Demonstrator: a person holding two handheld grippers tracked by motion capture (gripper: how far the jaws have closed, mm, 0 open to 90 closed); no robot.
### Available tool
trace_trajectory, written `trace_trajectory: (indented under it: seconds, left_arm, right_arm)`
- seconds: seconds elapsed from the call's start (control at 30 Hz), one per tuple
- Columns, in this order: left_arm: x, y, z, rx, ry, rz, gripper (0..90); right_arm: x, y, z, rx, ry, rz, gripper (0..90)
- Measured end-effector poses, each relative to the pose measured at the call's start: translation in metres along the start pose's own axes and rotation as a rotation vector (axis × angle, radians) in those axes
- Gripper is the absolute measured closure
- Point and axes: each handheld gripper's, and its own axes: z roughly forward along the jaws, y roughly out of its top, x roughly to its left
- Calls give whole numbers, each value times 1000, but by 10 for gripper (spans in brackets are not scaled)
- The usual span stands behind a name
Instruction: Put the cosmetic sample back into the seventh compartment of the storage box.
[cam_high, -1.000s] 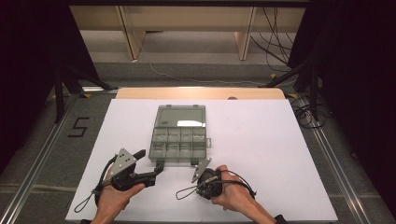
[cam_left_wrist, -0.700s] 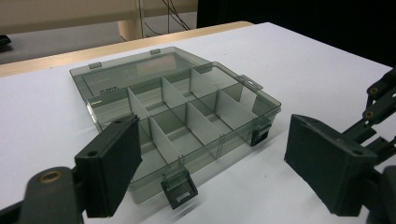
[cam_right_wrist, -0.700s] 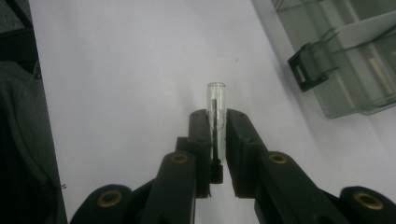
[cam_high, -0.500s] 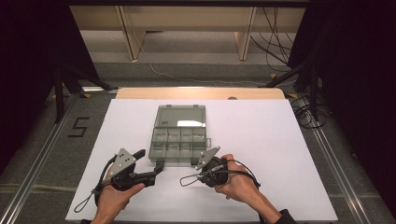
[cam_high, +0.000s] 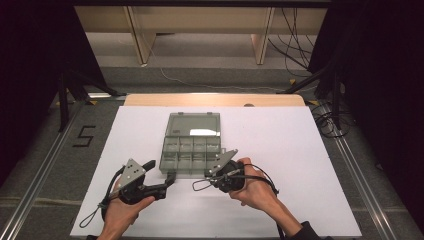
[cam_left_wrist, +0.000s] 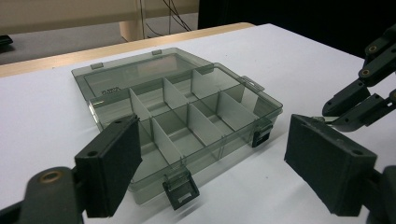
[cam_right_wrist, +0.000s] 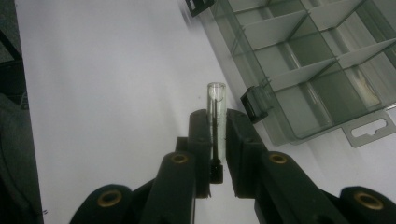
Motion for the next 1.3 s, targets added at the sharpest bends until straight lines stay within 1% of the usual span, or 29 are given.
trace_trajectory:
  seconds: [0.03,0.1,0.13,0.2,0.23,0.3,0.33,0.47,0.53,0.57,0.6,0.73,0.77,0.8,0.9,0.97,1.03,1.07,1.1,1.17,1.2,1.23,1.3]
  left_arm:
    - [0,0,0,0,0,1,176]
    - [0,0,0,0,-1,-5,176]
    - [0,0,0,2,-1,-7,176]
    - [0,0,0,2,0,-7,176]
    - [0,0,0,2,1,-1,176]
    - [0,0,0,2,1,-7,176]
    - [0,0,0,3,1,3,176]
    - [0,0,0,2,0,4,176]
    - [0,0,0,2,-1,1,176]
    - [1,0,0,1,2,0,176]
    - [1,0,0,0,2,1,176]
    - [1,-1,0,0,3,1,176]
    - [1,-1,0,0,3,1,176]
    - [1,0,0,0,0,5,176]
    - [0,0,0,-1,1,3,177]
    - [0,-1,0,0,2,4,178]
    - [0,0,0,0,2,4,178]
    - [0,0,0,0,1,4,178]
    - [0,0,0,0,1,4,178]
    - [0,0,0,0,1,4,178]
    - [0,0,0,1,1,5,178]
    - [0,0,0,1,2,5,178]
    - [0,-1,0,1,1,5,178]
  right_arm:
    - [0,1,0,-3,-8,0,812]
    - [-1,2,0,-4,-9,2,812]
    - [-2,3,0,-7,-22,-2,812]
    - [-3,6,0,-13,-20,-1,812]
    - [-4,7,0,-15,-23,-2,812]
    - [-6,10,-1,-14,-23,-5,813]
    - [-6,11,0,-19,-32,-4,812]
    - [-13,17,-1,-36,-44,-1,812]
    - [-16,20,-1,-35,-47,5,812]
    - [-18,21,0,-40,-56,4,812]
    - [-19,21,1,-42,-55,0,813]
    - [-23,24,2,-45,-55,11,812]
    - [-24,24,3,-47,-62,14,812]
    - [-25,25,3,-49,-57,14,812]
    - [-28,26,3,-56,-69,22,812]
    - [-30,28,3,-58,-59,28,812]
    - [-31,29,3,-65,-72,34,812]
    - [-33,30,3,-65,-66,30,812]
    - [-33,30,4,-69,-74,36,812]
    - [-35,32,4,-68,-65,41,813]
    - [-36,33,5,-72,-71,37,813]
    - [-36,34,6,-68,-66,40,813]
    - [-37,36,9,-71,-78,39,812]
